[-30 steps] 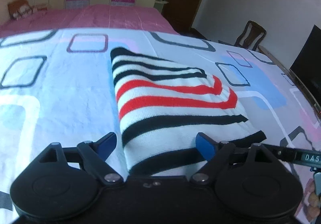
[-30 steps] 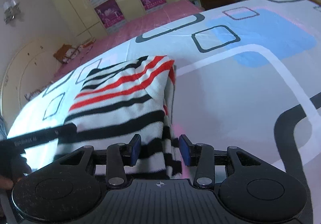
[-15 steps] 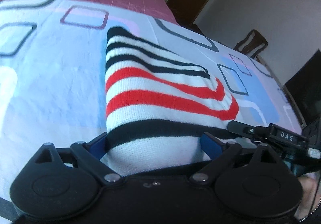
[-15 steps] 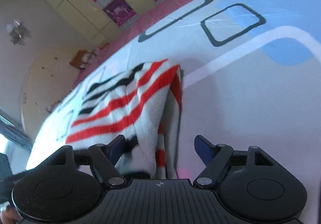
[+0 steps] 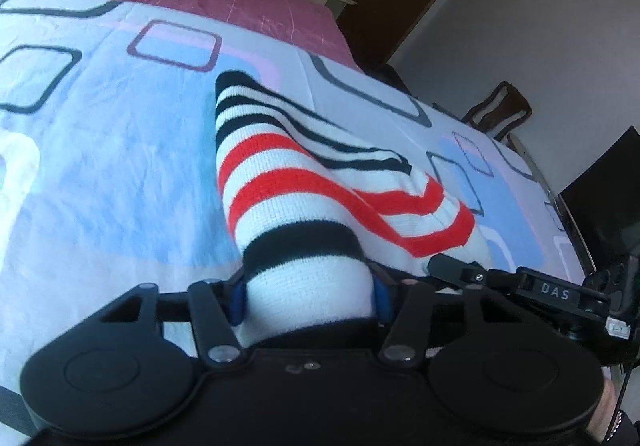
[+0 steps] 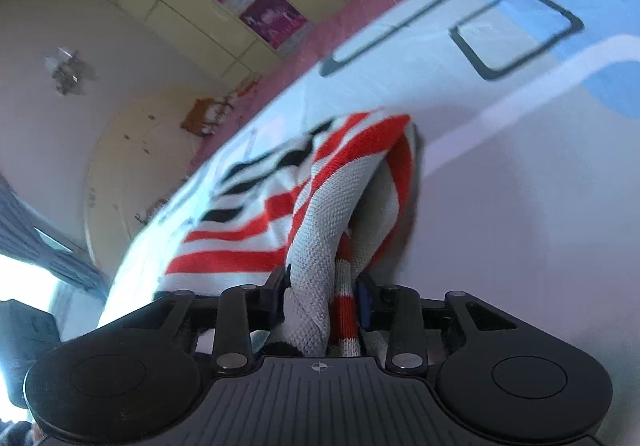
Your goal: Fold small clothes
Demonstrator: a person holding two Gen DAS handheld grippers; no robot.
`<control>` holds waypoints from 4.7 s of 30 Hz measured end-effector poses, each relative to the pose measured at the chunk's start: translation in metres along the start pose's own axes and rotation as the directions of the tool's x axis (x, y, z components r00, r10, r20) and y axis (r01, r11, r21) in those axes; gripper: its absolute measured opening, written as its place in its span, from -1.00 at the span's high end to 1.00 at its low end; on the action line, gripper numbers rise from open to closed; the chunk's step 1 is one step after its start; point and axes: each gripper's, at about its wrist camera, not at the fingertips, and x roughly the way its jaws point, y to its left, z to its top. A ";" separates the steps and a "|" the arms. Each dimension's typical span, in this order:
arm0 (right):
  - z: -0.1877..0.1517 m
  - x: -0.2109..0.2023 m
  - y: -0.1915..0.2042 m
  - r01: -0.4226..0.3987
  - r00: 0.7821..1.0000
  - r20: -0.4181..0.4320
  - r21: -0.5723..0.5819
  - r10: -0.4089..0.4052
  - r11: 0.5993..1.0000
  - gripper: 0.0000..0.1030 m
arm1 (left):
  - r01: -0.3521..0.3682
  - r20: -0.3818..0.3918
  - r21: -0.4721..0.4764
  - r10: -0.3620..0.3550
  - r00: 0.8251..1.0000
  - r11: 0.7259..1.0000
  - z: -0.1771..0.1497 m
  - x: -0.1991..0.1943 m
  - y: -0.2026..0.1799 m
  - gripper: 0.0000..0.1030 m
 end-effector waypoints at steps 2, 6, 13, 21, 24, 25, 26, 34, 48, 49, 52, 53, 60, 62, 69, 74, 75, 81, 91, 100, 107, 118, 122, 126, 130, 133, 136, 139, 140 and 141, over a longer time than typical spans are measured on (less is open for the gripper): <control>0.000 -0.006 0.008 -0.016 1.000 0.011 -0.004 0.016 1.000 0.33 | -0.004 0.019 0.020 0.003 1.000 1.000 0.002 -0.008 -0.003 -0.02; -0.006 -0.011 0.028 -0.039 0.999 0.027 -0.021 0.040 0.999 0.34 | 0.000 0.046 0.047 -0.002 0.999 0.999 0.006 -0.031 -0.004 -0.02; -0.029 0.003 0.078 -0.076 0.996 0.042 -0.037 0.077 0.996 0.34 | -0.012 0.101 0.077 0.004 0.995 0.997 0.007 -0.074 0.025 -0.02; -0.077 0.062 0.169 -0.086 0.995 0.040 -0.062 0.089 0.994 0.34 | -0.017 0.131 0.074 0.007 0.991 0.997 0.011 -0.131 0.116 -0.02; -0.095 0.098 0.204 -0.103 0.994 0.030 -0.065 0.105 0.993 0.34 | -0.039 0.139 0.069 0.029 0.990 0.997 0.017 -0.153 0.159 -0.02; -0.098 0.109 0.211 -0.109 0.994 0.026 -0.065 0.111 0.992 0.34 | -0.049 0.140 0.068 0.039 0.989 0.997 0.019 -0.159 0.170 -0.02; -0.103 0.121 0.220 -0.115 0.993 0.020 -0.067 0.117 0.991 0.34 | -0.059 0.143 0.068 0.049 0.989 0.996 0.020 -0.164 0.181 -0.02; -0.127 0.198 0.256 -0.145 0.988 -0.063 -0.091 0.140 0.985 0.34 | -0.125 0.163 0.056 0.115 0.980 0.991 0.019 -0.182 0.249 -0.02; -0.136 0.205 0.253 0.023 0.998 -0.056 -0.190 -0.034 0.982 0.16 | -0.221 0.196 0.119 0.195 0.961 0.968 0.009 -0.186 0.262 -0.36; -0.133 0.201 0.256 0.041 0.998 -0.037 -0.207 -0.049 0.978 0.16 | -0.230 0.221 0.123 0.200 0.955 0.965 0.007 -0.193 0.259 -0.32; -0.129 0.188 0.271 0.066 0.998 0.033 -0.227 -0.060 0.972 0.17 | -0.245 0.307 0.149 0.191 0.933 0.958 0.006 -0.208 0.260 -0.29; -0.127 0.188 0.277 0.068 0.997 0.045 -0.245 -0.059 0.967 0.17 | -0.242 0.317 0.161 0.182 0.931 0.957 0.009 -0.209 0.257 -0.26; -0.130 0.234 0.325 0.140 0.990 0.064 -0.428 -0.125 0.893 0.17 | -0.248 0.279 0.172 0.195 0.940 0.953 0.027 -0.171 0.256 0.07; -0.132 0.251 0.324 0.179 0.984 0.063 -0.457 -0.170 0.871 0.17 | -0.248 0.246 0.157 0.205 0.947 0.956 0.029 -0.161 0.261 0.07; -0.136 0.278 0.298 0.246 0.967 0.048 -0.438 -0.250 0.865 0.23 | -0.258 0.221 0.157 0.220 0.950 0.953 0.024 -0.154 0.266 0.07; -0.138 0.256 0.312 0.234 0.972 0.076 -0.446 -0.224 0.864 0.23 | -0.288 0.225 0.167 0.248 0.942 0.943 0.018 -0.170 0.257 0.04; -0.141 0.249 0.315 0.222 0.975 0.083 -0.449 -0.207 0.865 0.23 | -0.298 0.226 0.172 0.257 0.940 0.939 0.016 -0.173 0.254 0.04; -0.168 0.208 0.329 0.210 0.977 0.117 -0.462 -0.176 0.862 0.22 | -0.358 0.222 0.173 0.318 0.922 0.917 0.000 -0.189 0.241 -0.12; -0.199 0.203 0.300 0.307 0.950 0.080 -0.415 -0.302 0.856 0.22 | -0.376 0.203 0.155 0.343 0.917 0.913 -0.023 -0.197 0.244 -0.23; -0.226 0.170 0.311 0.324 0.945 0.109 -0.434 -0.308 0.841 0.22 | -0.347 0.167 0.133 0.324 0.931 0.928 -0.043 -0.208 0.253 -0.23; -0.238 0.184 0.291 0.361 0.929 0.080 -0.418 -0.362 0.834 0.00 | -0.339 0.150 0.120 0.321 0.935 0.933 -0.052 -0.202 0.259 -0.25; -0.240 0.182 0.284 0.346 0.934 0.066 -0.427 -0.352 0.835 -0.13 | -0.372 0.129 0.078 0.360 0.924 0.925 -0.054 -0.211 0.245 -0.77; -0.239 0.181 0.282 0.327 0.940 0.051 -0.426 -0.338 0.844 -0.13 | -0.438 0.121 0.076 0.428 0.896 0.896 -0.062 -0.213 0.232 -1.00; -0.228 0.171 0.287 0.294 0.948 0.014 -0.410 -0.317 0.863 -0.16 | -0.516 0.108 0.078 0.507 0.855 0.853 -0.074 -0.218 0.212 -0.99; -0.237 0.130 0.296 0.270 0.961 0.052 -0.393 -0.271 0.879 -0.44 | -0.529 0.198 0.115 0.502 0.842 0.841 -0.090 -0.244 0.179 -1.00; -0.253 0.094 0.304 0.234 0.971 0.062 -0.425 -0.230 0.874 -0.53 | -0.519 0.251 0.109 0.482 0.839 0.847 -0.104 -0.269 0.154 -1.00; -0.269 0.060 0.309 0.210 0.977 0.055 -0.435 -0.206 0.876 -0.53 | -0.525 0.289 0.116 0.478 0.830 0.843 -0.119 -0.292 0.131 -1.00; -0.284 0.027 0.313 0.180 0.983 0.044 -0.431 -0.179 0.884 -0.55 | -0.506 0.313 0.138 0.447 0.838 0.851 -0.137 -0.315 0.111 -1.00; -0.289 0.015 0.315 0.176 0.984 0.045 -0.435 -0.174 0.883 -0.57 | -0.493 0.317 0.136 0.434 0.843 0.859 -0.143 -0.324 0.107 -1.00; -0.294 0.004 0.318 0.176 0.984 0.051 -0.441 -0.171 0.880 -0.63 | -0.482 0.316 0.131 0.424 0.849 0.866 -0.146 -0.331 0.103 -1.00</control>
